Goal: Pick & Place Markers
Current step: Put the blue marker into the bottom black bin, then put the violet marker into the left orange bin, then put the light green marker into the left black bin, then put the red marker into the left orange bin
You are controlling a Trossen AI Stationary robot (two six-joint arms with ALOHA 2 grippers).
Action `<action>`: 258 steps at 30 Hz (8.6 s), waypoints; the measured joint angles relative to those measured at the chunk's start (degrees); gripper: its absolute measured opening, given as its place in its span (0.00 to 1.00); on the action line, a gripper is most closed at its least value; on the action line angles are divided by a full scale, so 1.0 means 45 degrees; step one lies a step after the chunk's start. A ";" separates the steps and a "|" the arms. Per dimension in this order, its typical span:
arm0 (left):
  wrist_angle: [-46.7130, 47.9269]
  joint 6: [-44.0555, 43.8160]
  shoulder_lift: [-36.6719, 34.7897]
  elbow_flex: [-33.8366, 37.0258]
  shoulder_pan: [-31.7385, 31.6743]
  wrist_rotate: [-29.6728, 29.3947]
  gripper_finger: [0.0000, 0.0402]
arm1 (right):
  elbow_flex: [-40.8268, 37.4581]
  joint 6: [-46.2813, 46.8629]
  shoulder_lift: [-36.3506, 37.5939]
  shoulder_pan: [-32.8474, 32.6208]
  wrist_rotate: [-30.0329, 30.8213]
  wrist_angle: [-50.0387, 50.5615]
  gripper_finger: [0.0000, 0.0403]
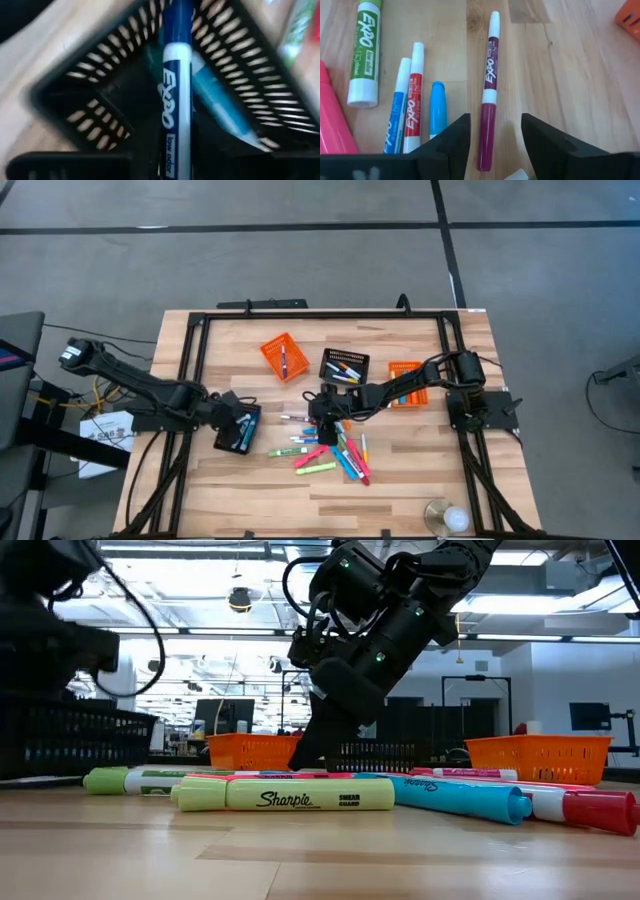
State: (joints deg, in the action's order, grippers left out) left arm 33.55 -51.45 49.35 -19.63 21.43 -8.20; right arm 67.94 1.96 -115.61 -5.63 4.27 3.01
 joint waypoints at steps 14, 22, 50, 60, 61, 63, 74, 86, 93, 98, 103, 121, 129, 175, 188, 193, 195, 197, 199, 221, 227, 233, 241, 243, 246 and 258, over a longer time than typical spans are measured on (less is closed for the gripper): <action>-0.1241 0.0376 0.0827 -0.0289 0.0002 -0.0171 0.32 | 0.0000 0.0000 0.0000 0.0005 -0.0194 -0.0010 0.41; -0.1339 0.0745 0.0785 -0.1085 0.0005 -0.0172 0.32 | 0.0000 0.0005 0.0000 0.0005 -0.0393 -0.0015 0.41; -0.7970 0.9308 0.0772 -0.1507 -0.0681 -0.4422 0.27 | 0.0233 -0.0826 -0.1539 0.0178 -0.0148 -0.1440 0.34; -0.8612 1.0041 0.0727 -0.1507 -0.1652 -0.4411 0.27 | 0.0214 -0.0678 -0.1658 0.0389 0.0310 -0.3521 0.06; -0.8610 1.0042 0.0727 -0.1507 -0.1678 -0.4413 0.27 | 0.0323 -0.0659 -0.1666 0.0441 0.0647 -0.3726 0.06; -0.8619 1.0046 0.0727 -0.1507 -0.1715 -0.4417 0.27 | 0.0819 -0.0460 -0.1658 0.0561 0.1689 -0.4141 0.06; -0.8711 1.0023 0.0727 -0.1507 -0.1705 -0.4412 0.27 | 0.3954 0.0747 -0.1621 0.2266 0.5093 -0.2475 0.07; -0.8711 0.9901 0.0727 -0.1507 -0.1681 -0.3781 0.27 | 0.4166 0.2678 -0.2045 0.3765 0.2363 -0.0872 0.18; -0.8711 0.9901 0.0732 -0.1504 -0.1681 -0.3781 0.27 | 0.4143 0.2123 -0.2027 0.3389 0.2356 -0.0667 0.22; -0.8705 0.9586 0.0732 -0.1502 -0.1681 -0.3193 0.27 | 0.4138 0.1413 -0.1187 0.2750 0.2214 0.0402 0.26; -0.8713 0.9076 0.0736 -0.1169 -0.1646 -0.0338 0.27 | 0.4144 0.1224 0.0185 0.1828 0.2142 0.3219 0.27; -0.8196 0.5697 0.6084 -0.4044 0.0476 0.1872 0.27 | 0.4153 0.2509 0.4852 -0.1365 0.3905 0.9408 0.27; -0.5582 0.6370 0.8602 -0.5266 0.0427 0.1795 0.27 | 0.2527 0.2812 0.4886 -0.2110 0.4605 0.8810 0.27; 0.5465 -0.4055 0.0356 -0.3657 0.0784 -0.1430 0.21 | -0.0816 0.2166 0.4862 -0.1030 0.1668 0.4543 0.27; 0.0219 -0.3996 0.0625 -0.0943 0.0857 -0.0531 0.25 | -0.0806 0.2263 0.4862 -0.1083 0.1690 0.4454 0.27; -0.0031 -0.3661 0.0578 -0.1306 0.0860 -0.0643 0.25 | -0.0806 0.2263 0.4862 -0.1083 0.1690 0.4449 0.27; -0.0131 -0.2890 0.0440 -0.1775 0.0851 -0.0693 0.25 | -0.0806 0.2262 0.4862 -0.1083 0.1689 0.4429 0.27; -0.0134 -0.1979 0.0218 -0.2288 0.0802 -0.1109 0.25 | -0.0806 0.2259 0.4862 -0.1083 0.1690 0.4384 0.27; -0.0333 -0.0702 -0.0010 -0.2828 0.0789 -0.1799 0.25 | -0.0806 0.2259 0.4862 -0.1082 0.1685 0.4260 0.27; -0.7757 0.7105 0.6225 -0.3192 0.0492 -0.1242 0.30 | -0.0586 0.2194 0.2686 -0.1018 0.0461 0.3138 0.44; -0.9318 0.8137 0.8301 -0.3195 -0.0229 -0.0878 0.43 | -0.0280 0.2142 0.2745 -0.0952 0.0461 0.3180 0.49; -0.9991 0.8145 0.9889 -0.3190 -0.0719 -0.0939 0.46 | -0.0238 0.2142 0.2764 -0.1001 0.0457 0.3230 0.49; -1.0507 0.8149 1.0744 -0.3221 -0.0617 -0.1453 0.36 | -0.0243 0.2142 0.2764 -0.0996 0.0447 0.3298 0.47; -1.0525 0.8144 1.0659 -0.3221 -0.0607 -0.1625 0.32 | -0.0243 0.2138 0.2764 -0.0996 0.0447 0.3298 0.47; -1.0450 0.8379 1.0500 -0.3202 -0.0646 -0.1744 0.24 | -0.0253 0.2137 0.2764 -0.0996 0.0447 0.3303 0.47; -1.0170 0.8321 1.0000 -0.3170 -0.0876 -0.1901 0.08 | -0.0256 0.2137 0.2764 -0.0996 0.0437 0.3316 0.46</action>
State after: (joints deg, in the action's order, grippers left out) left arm -12.22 -14.00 94.35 -33.90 17.49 -16.75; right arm 66.79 11.57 -103.18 -10.11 6.24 17.93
